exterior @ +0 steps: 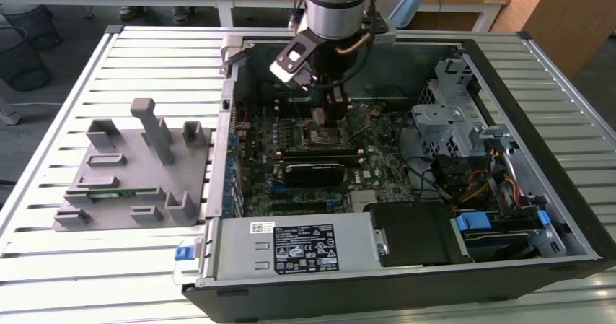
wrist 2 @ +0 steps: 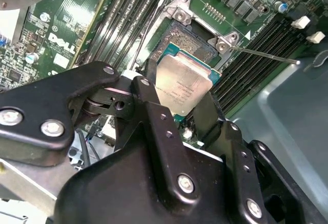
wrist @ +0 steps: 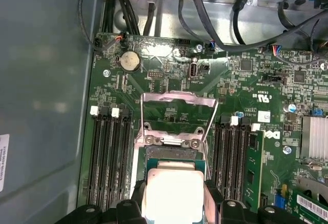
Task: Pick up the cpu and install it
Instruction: 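Place the cpu into insertion slot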
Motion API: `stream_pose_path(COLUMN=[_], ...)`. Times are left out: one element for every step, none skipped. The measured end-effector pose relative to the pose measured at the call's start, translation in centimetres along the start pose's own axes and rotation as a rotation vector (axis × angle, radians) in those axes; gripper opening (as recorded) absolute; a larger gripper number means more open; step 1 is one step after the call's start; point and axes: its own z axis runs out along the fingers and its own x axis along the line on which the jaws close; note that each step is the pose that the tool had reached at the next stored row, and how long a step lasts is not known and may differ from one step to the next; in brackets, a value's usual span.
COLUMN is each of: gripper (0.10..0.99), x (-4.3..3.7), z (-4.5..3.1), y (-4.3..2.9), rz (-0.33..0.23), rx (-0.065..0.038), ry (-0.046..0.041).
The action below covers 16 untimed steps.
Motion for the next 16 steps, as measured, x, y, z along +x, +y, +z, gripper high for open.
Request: stream_pose_path(gripper=[0.529, 0.529, 0.529, 0.529, 0.529, 0.529, 0.529, 0.529, 0.529, 0.529, 0.529, 0.529, 0.529, 0.529, 0.529, 0.529], x=[0.00, 0.00, 0.01, 0.02, 0.02, 0.03, 0.03, 0.03, 0.03, 0.03, 0.04, 0.04, 0.04, 0.04, 0.05, 0.04], z=[0.06, 0.13, 0.23, 0.74, 0.88, 0.99, 1.11, 1.20, 1.31, 1.40, 1.47, 1.55, 1.64, 1.73, 1.82, 1.92], y=[0.05, 0.09, 0.10, 0.08, 0.07, 0.07, 0.06, 0.06, 0.05, 0.04, 0.00, -0.03, -0.06, -0.10, -0.11, -0.12], rz=[0.000, 0.000, 0.000, 0.000, 0.000, 0.000, 0.003, 0.007, 0.012, 0.016, 0.019, 0.020, 0.020, 0.020, 0.020, 0.020], rx=[0.000, 0.000, 0.000, 0.000, 0.000, 0.000, 0.000, 0.000, 0.000, 0.000, 0.000, 0.000, 0.000, 0.000, 0.000, 0.000], ry=[-0.0001, 0.0000, 0.0000, 0.0000, -0.0001, 0.0000, -0.0002, -0.0004, -0.0007, -0.0008, -0.0010, -0.0010, -0.0010, -0.0010, -0.0010, -0.0010])
